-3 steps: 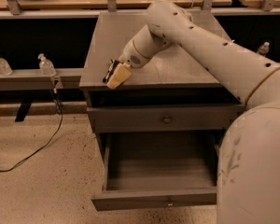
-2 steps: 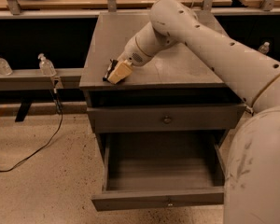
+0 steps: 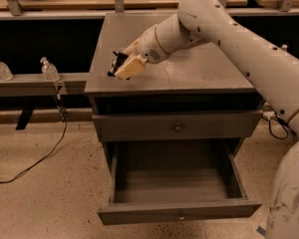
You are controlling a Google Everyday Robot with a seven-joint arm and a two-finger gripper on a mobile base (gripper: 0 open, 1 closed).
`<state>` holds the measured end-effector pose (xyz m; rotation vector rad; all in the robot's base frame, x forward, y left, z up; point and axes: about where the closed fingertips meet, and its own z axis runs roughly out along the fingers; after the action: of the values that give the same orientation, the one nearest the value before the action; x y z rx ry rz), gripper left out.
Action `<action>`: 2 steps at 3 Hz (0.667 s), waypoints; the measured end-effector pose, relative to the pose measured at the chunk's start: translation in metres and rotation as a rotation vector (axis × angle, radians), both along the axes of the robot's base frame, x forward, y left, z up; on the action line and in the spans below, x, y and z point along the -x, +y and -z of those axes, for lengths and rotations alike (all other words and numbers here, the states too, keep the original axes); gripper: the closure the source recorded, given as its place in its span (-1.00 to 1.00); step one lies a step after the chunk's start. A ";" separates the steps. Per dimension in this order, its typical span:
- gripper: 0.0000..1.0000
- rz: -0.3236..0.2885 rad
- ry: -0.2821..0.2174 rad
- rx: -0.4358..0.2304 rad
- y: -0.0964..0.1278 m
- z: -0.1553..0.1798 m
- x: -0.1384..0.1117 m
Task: Place rxbar chocolate into middle drawer
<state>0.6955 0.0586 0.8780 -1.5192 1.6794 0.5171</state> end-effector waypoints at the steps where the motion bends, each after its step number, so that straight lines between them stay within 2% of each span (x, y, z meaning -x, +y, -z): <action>1: 1.00 -0.077 0.016 -0.019 -0.031 0.012 0.030; 2: 1.00 -0.137 0.062 0.037 -0.073 0.015 0.057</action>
Offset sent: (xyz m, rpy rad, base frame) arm -0.1032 -0.1535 -0.0195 -0.1683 0.1877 0.2243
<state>0.6386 -0.0144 0.8633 -1.6682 1.6475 0.6145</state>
